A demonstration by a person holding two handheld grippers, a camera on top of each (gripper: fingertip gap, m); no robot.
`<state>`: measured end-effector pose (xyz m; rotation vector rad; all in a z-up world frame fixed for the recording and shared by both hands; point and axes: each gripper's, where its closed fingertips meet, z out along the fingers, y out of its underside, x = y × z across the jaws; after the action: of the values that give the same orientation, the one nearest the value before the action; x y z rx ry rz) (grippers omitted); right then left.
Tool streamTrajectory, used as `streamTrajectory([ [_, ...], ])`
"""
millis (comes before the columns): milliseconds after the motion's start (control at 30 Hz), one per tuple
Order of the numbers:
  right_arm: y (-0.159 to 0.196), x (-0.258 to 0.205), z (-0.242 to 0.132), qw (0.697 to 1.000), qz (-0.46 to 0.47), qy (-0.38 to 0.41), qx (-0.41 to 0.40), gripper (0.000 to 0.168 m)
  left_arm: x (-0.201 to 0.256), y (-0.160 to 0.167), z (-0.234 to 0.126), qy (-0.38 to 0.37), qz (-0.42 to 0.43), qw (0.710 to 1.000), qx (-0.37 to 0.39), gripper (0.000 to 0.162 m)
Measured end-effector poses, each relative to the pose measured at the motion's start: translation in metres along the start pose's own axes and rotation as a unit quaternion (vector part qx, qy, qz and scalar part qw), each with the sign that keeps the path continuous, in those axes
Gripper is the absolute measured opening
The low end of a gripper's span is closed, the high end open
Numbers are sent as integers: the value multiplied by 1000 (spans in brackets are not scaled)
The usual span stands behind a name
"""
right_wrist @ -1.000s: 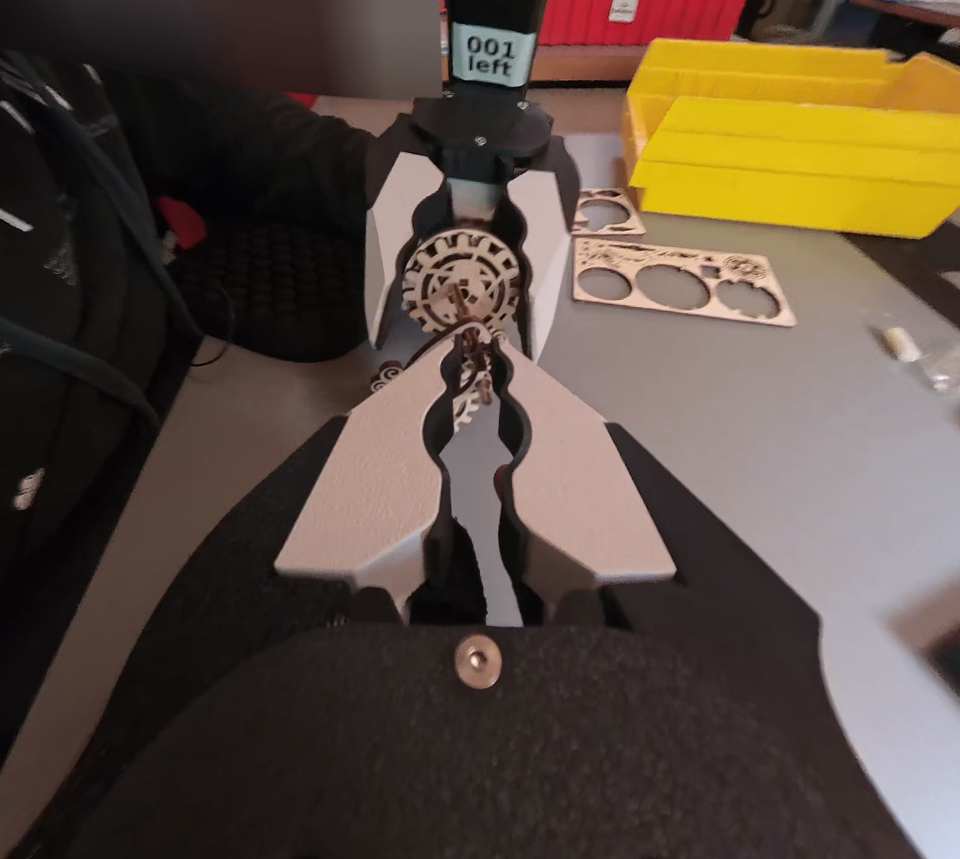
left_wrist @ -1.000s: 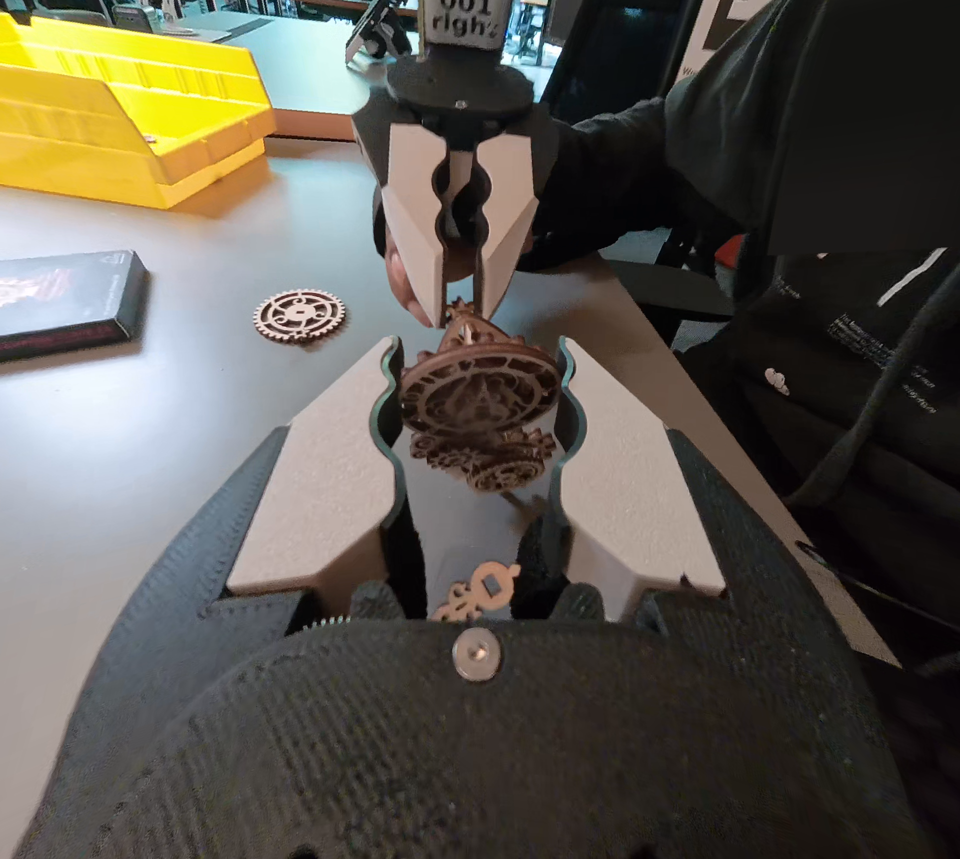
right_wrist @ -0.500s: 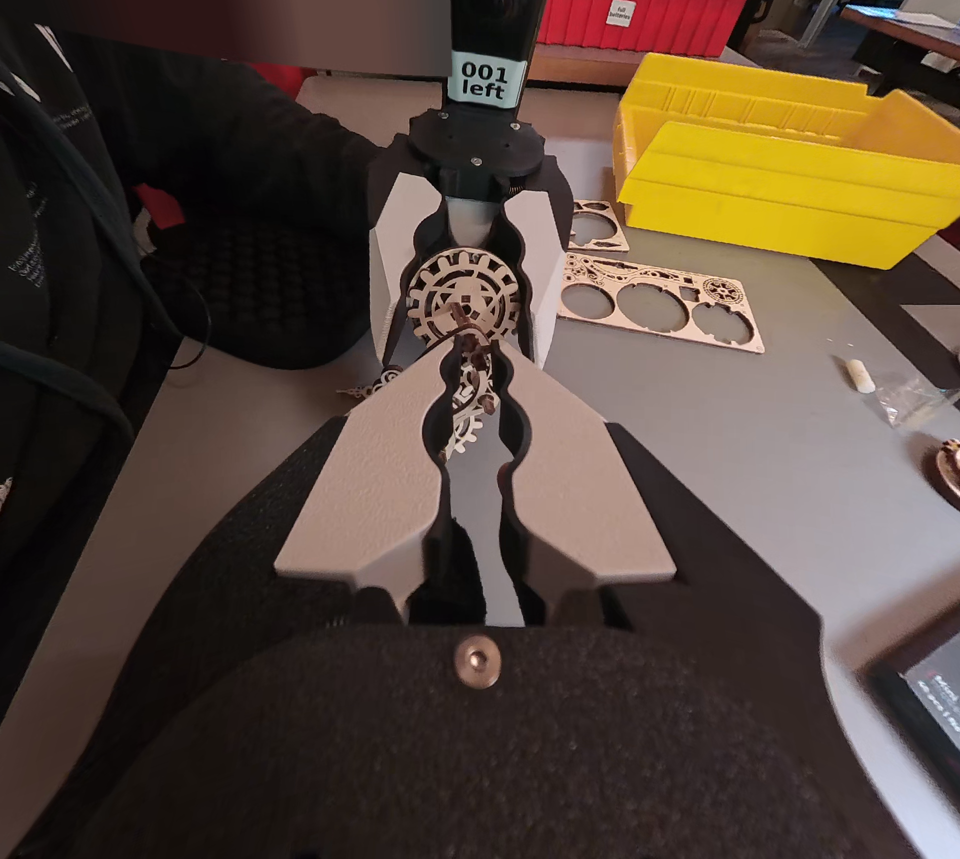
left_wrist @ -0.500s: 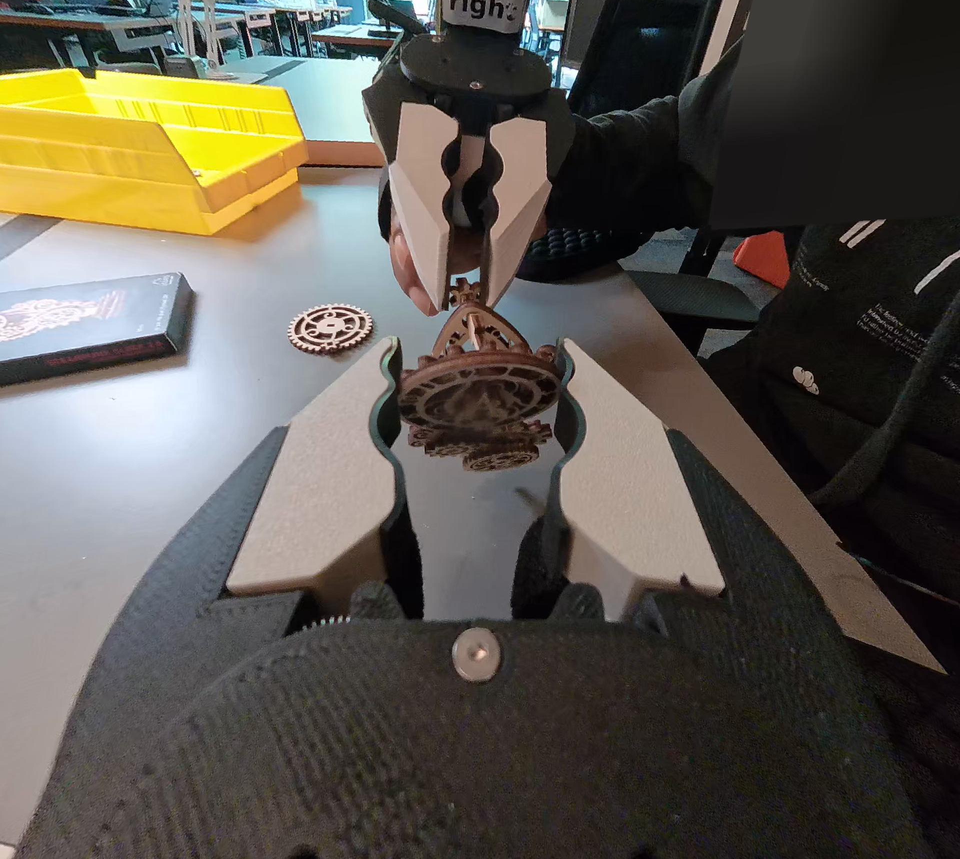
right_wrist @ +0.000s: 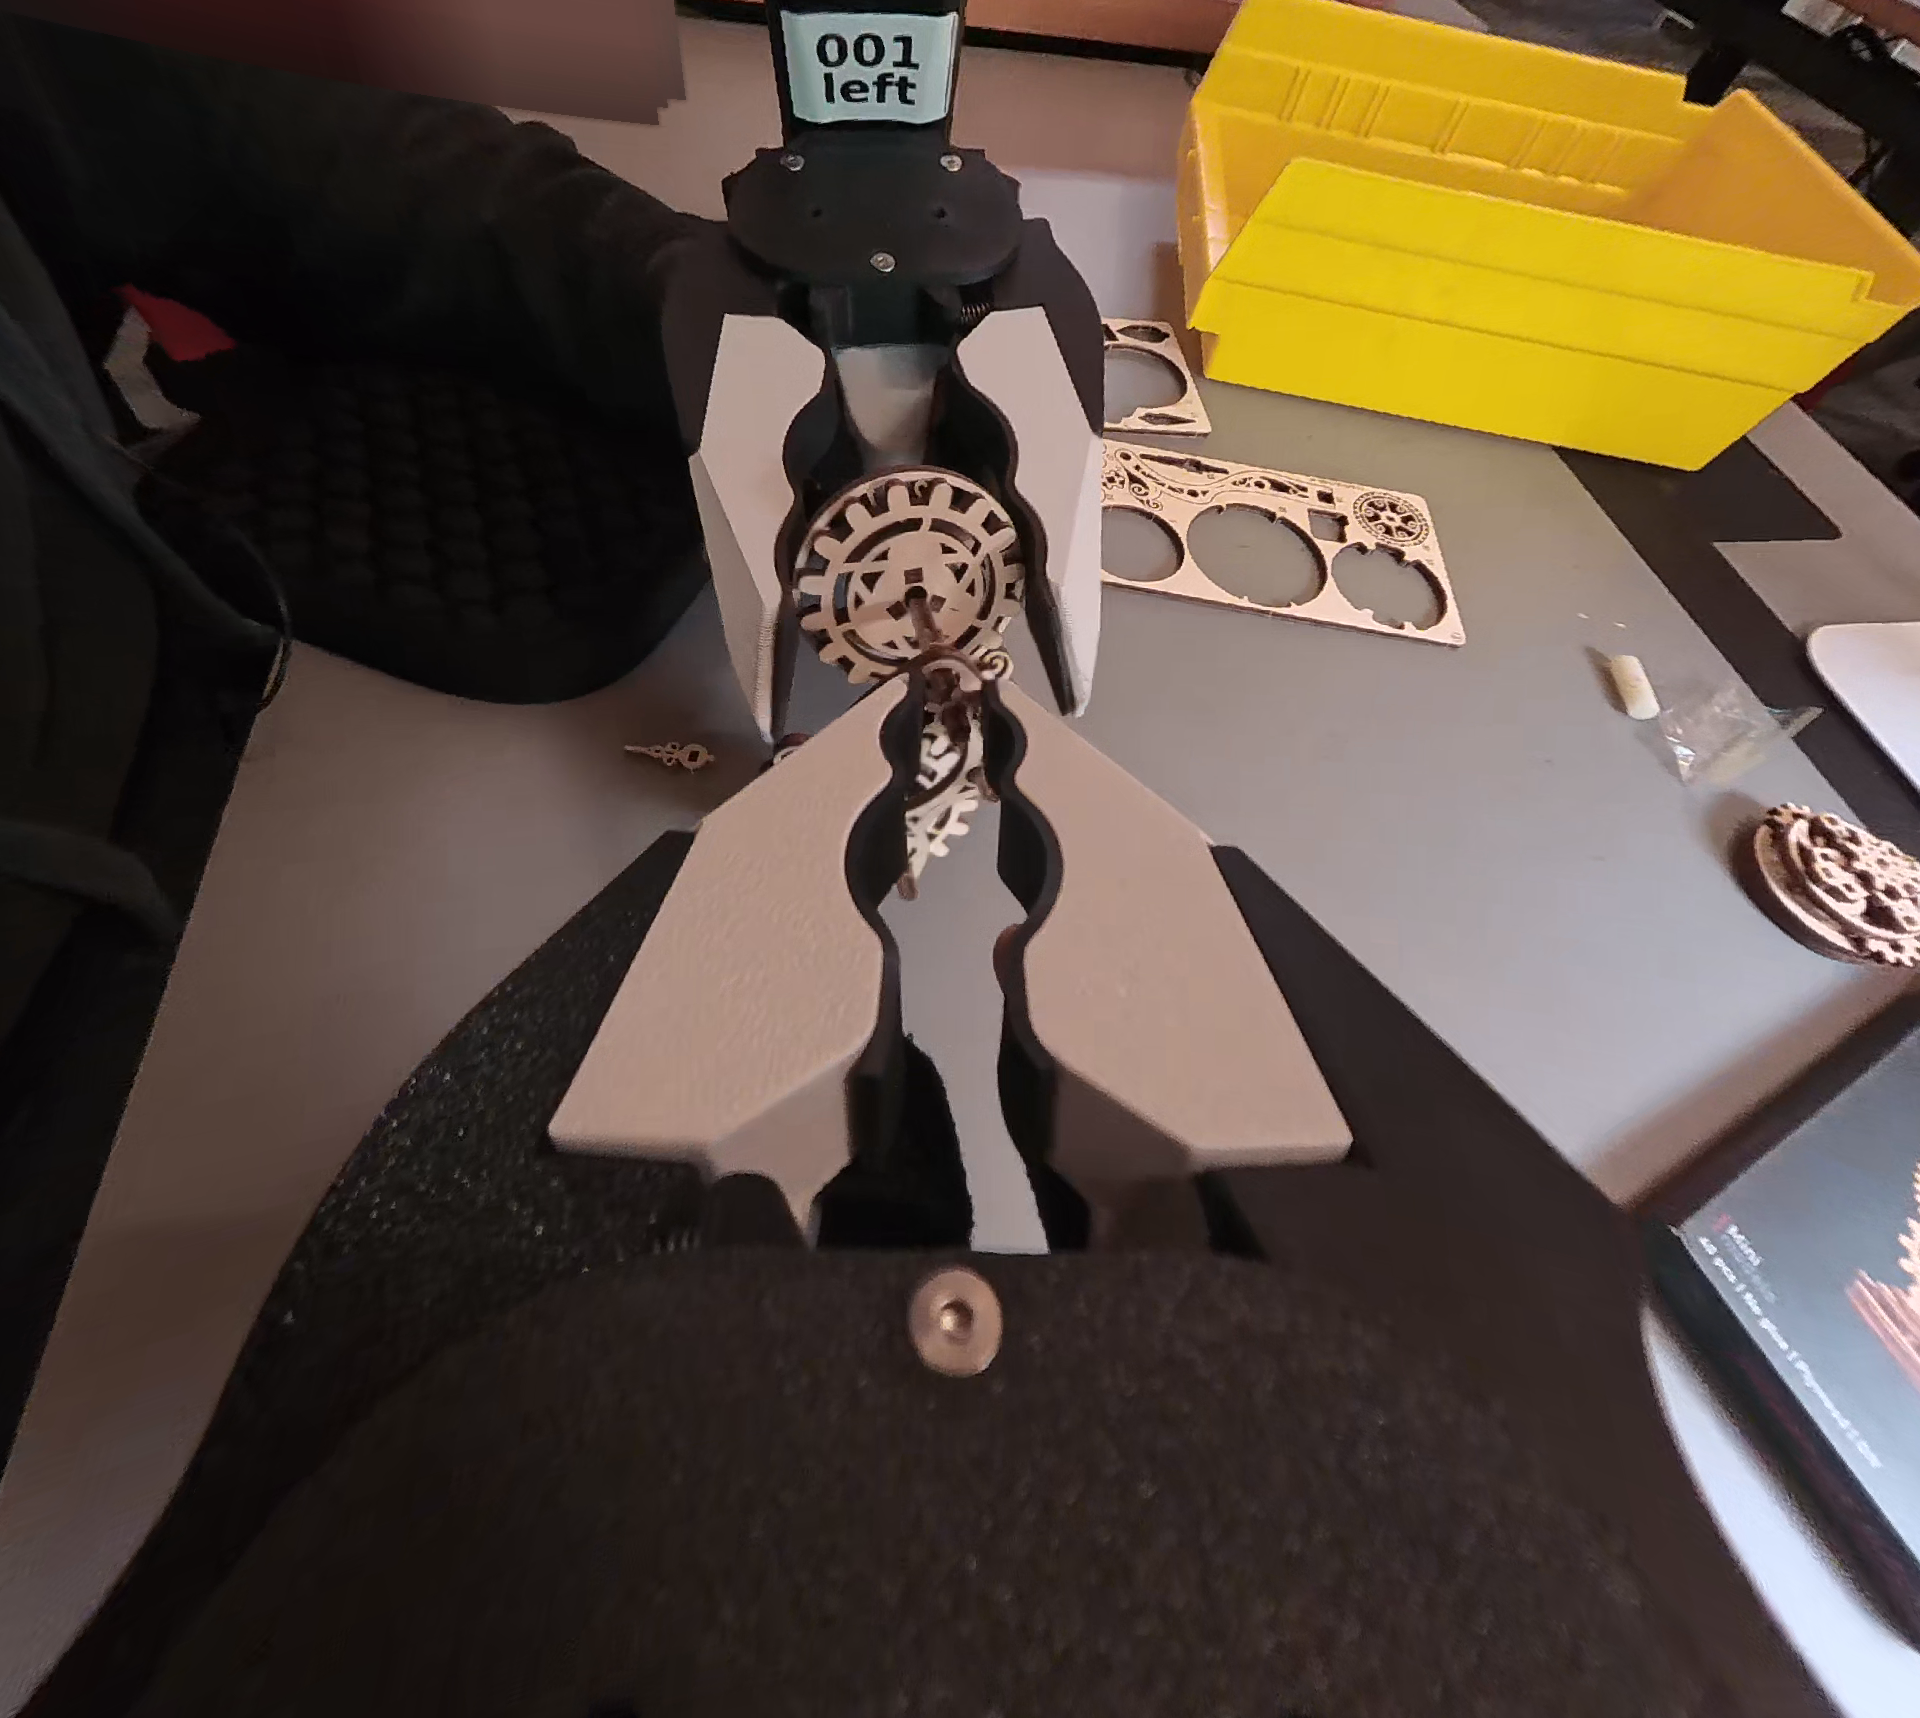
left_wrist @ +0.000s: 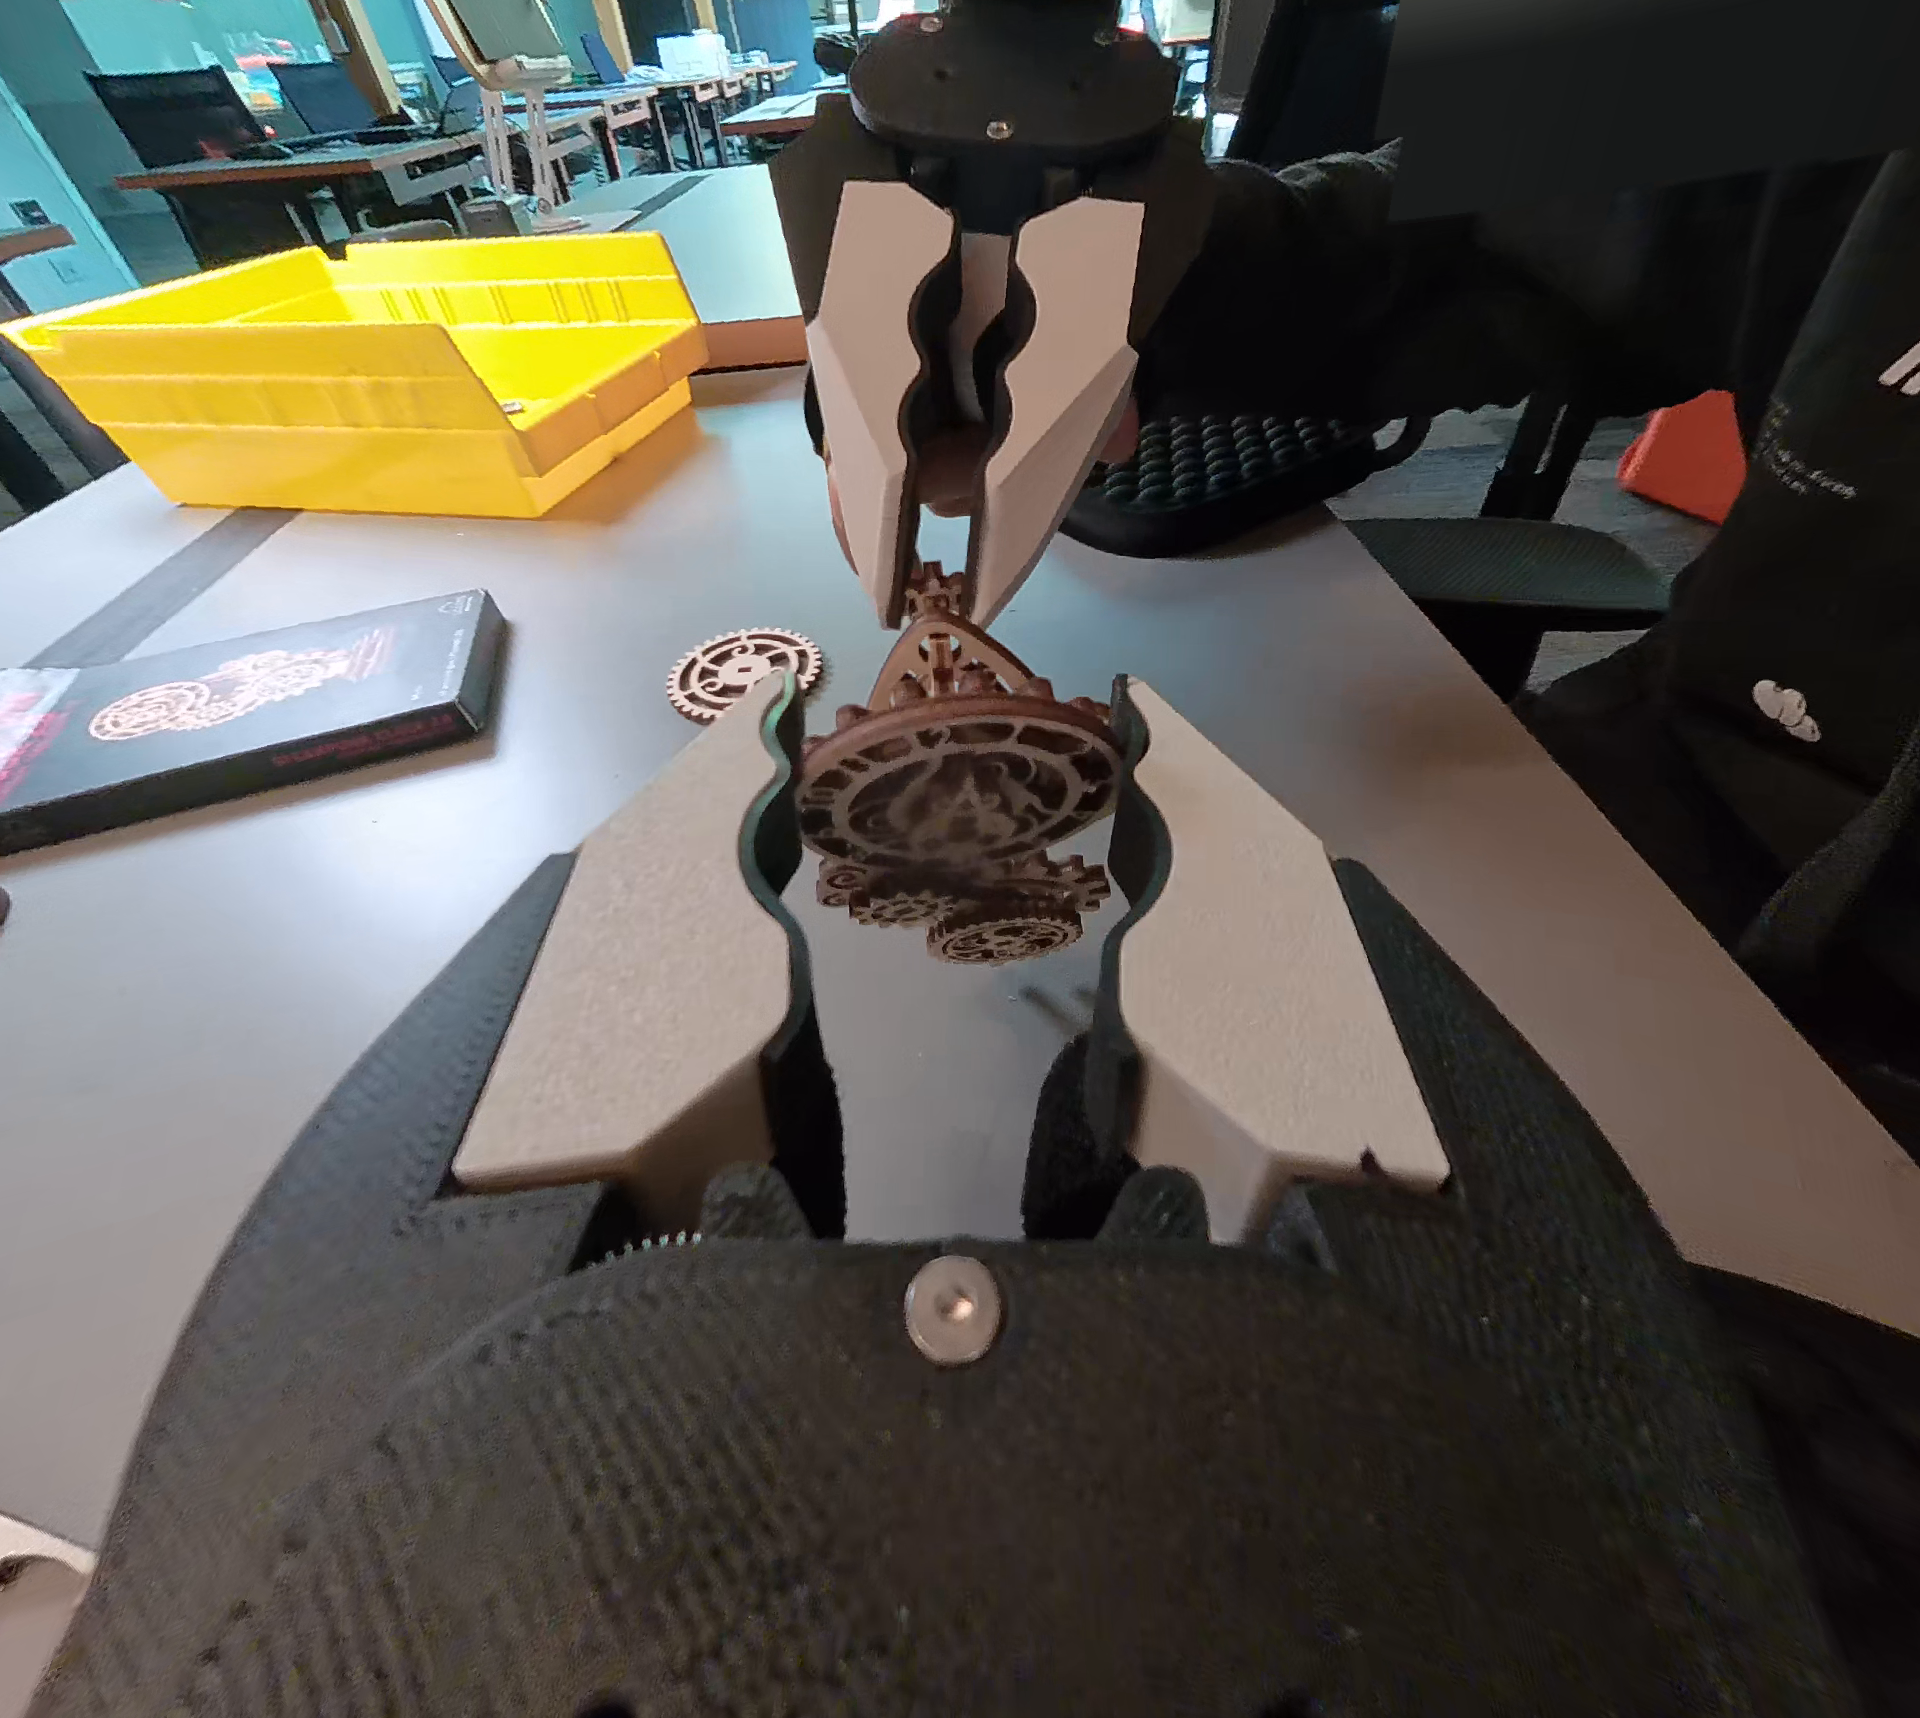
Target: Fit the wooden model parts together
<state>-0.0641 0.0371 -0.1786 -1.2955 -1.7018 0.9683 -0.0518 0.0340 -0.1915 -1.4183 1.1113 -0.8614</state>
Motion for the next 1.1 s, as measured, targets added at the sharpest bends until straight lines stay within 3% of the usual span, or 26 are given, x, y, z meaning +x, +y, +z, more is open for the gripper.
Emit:
streamTrajectory([
  [500,-4,-1,3,995,77,-25,52,9,-1,2,-3,-36,47,998,-12,57],
  [1100,-5,3,10,950,259,-103,140,9,-9,-11,-13,-80,8,997,10,57],
])
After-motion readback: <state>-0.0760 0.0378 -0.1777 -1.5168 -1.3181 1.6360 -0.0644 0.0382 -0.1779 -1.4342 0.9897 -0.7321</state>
